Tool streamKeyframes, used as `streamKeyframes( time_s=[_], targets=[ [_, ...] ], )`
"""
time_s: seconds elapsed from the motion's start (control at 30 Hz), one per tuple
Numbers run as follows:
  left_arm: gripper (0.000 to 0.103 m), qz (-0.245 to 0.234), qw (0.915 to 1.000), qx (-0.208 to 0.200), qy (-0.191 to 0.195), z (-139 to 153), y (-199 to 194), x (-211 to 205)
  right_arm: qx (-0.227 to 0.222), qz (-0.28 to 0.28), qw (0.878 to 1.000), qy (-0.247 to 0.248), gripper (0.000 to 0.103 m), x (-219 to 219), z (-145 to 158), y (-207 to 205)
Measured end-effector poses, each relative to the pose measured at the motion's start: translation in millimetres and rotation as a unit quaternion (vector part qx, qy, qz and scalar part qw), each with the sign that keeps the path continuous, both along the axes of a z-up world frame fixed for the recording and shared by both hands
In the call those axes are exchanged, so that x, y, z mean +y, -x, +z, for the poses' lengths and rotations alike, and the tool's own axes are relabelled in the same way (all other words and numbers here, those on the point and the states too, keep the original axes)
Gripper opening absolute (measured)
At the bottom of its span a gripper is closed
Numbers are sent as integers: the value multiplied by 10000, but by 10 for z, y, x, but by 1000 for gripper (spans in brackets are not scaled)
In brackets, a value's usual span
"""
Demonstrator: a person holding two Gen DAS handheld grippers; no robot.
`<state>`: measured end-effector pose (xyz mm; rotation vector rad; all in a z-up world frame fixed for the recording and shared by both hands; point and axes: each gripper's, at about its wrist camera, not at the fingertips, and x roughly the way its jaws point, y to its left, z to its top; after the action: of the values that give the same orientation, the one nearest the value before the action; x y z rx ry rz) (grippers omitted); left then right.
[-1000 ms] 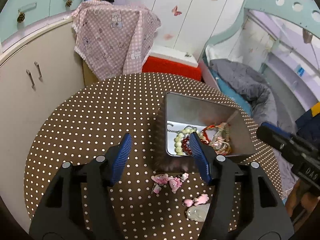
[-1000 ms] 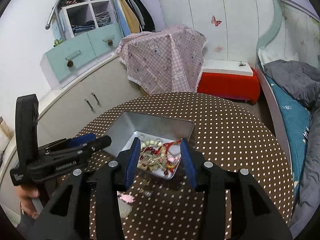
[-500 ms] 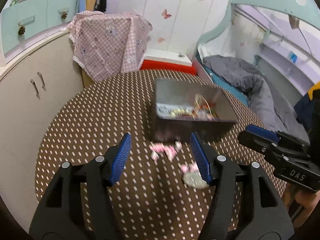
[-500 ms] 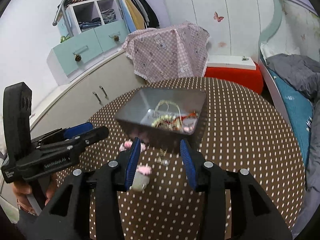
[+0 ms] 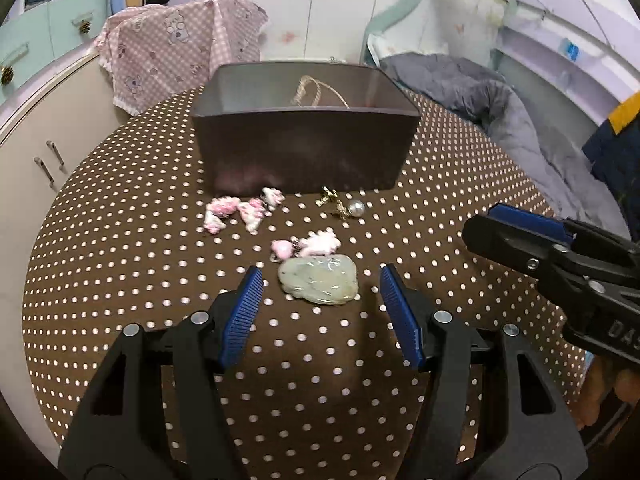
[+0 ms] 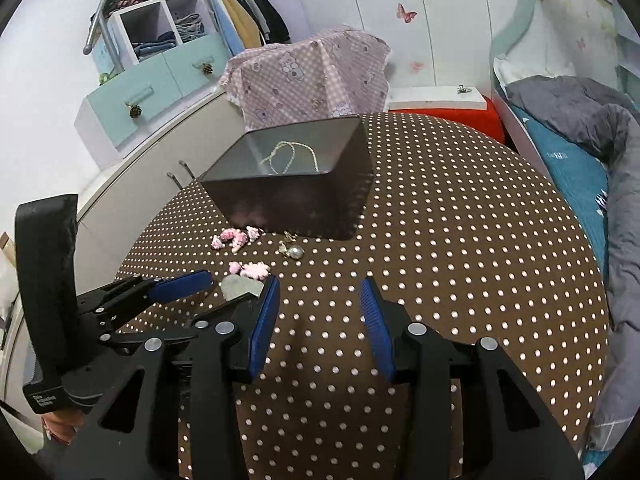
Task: Organize jewelry
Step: 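Grasp the jade pendant with the left tool while the right tool grasps a white charm, then lower the jade pendant into the box with the left tool while the right tool carries the charm there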
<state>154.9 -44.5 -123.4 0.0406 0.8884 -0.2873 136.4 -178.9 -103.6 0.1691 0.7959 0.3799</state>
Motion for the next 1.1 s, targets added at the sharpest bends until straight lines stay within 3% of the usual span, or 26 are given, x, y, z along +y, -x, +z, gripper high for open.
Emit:
streamKeyframes(
  time_s=[0.1,0.4,0.67,1.1],
  targets=[
    [42,48,9997,8,-249,-45,-16,-41,17,-4,10000,2,40,4,-13,7],
    [42,128,9998,-57,141,82,-16,285,129,202,9997,96,40,221,-74,-83],
    [42,473,9982,-281,235,241,4,599,222,525,9979,308,40,567,-118,-253],
    [42,534,9972,-394,340,356,-103,782,240,827,9897,1143,40,999,-271,-459]
  ],
)
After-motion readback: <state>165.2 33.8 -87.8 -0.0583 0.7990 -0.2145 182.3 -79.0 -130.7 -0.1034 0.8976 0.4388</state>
